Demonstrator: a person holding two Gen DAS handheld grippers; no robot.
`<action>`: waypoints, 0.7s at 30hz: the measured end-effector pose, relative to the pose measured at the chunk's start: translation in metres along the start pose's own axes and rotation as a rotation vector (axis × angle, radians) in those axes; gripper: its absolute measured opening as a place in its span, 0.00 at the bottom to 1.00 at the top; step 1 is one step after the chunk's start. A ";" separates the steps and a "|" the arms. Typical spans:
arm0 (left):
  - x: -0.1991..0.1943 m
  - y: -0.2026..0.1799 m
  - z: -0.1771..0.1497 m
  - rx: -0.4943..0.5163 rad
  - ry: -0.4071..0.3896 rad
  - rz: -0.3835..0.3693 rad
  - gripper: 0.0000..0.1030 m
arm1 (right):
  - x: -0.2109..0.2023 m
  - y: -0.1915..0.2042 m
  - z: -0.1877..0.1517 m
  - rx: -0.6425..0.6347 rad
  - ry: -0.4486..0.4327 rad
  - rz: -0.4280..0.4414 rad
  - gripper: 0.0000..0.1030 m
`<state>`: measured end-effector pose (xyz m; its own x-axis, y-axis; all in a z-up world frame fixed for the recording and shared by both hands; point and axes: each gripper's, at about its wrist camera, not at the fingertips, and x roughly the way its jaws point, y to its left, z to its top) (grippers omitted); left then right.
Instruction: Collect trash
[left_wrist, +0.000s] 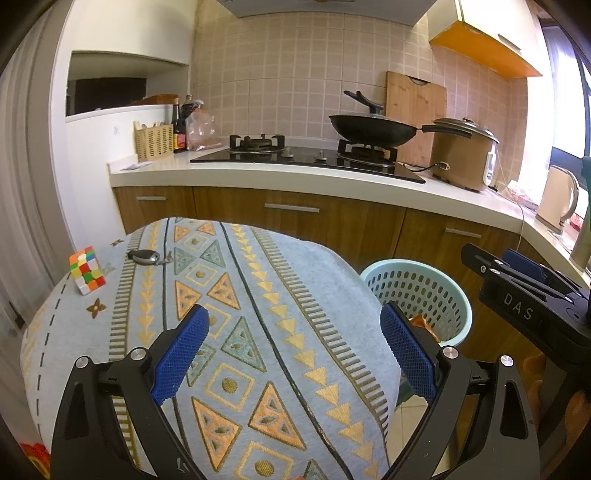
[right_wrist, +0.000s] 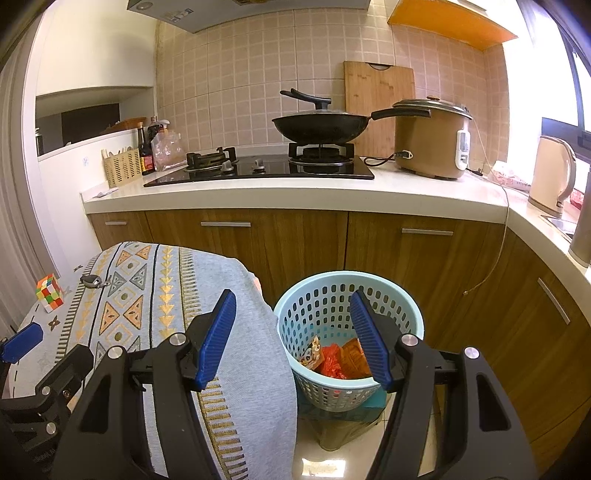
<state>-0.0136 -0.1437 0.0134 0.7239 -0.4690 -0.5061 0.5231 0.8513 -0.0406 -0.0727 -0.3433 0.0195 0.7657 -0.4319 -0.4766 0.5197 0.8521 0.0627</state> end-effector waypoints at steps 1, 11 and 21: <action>0.000 0.000 0.000 0.000 0.000 -0.001 0.88 | 0.000 0.000 0.000 0.000 0.000 0.000 0.59; 0.000 0.000 0.000 -0.001 0.001 0.001 0.88 | 0.002 0.000 -0.001 -0.002 0.006 0.002 0.59; 0.000 0.000 0.001 0.000 0.001 0.002 0.88 | 0.004 0.003 -0.002 -0.009 0.007 0.009 0.59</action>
<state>-0.0137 -0.1441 0.0139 0.7242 -0.4672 -0.5072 0.5218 0.8521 -0.0398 -0.0693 -0.3421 0.0163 0.7677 -0.4218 -0.4824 0.5091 0.8587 0.0593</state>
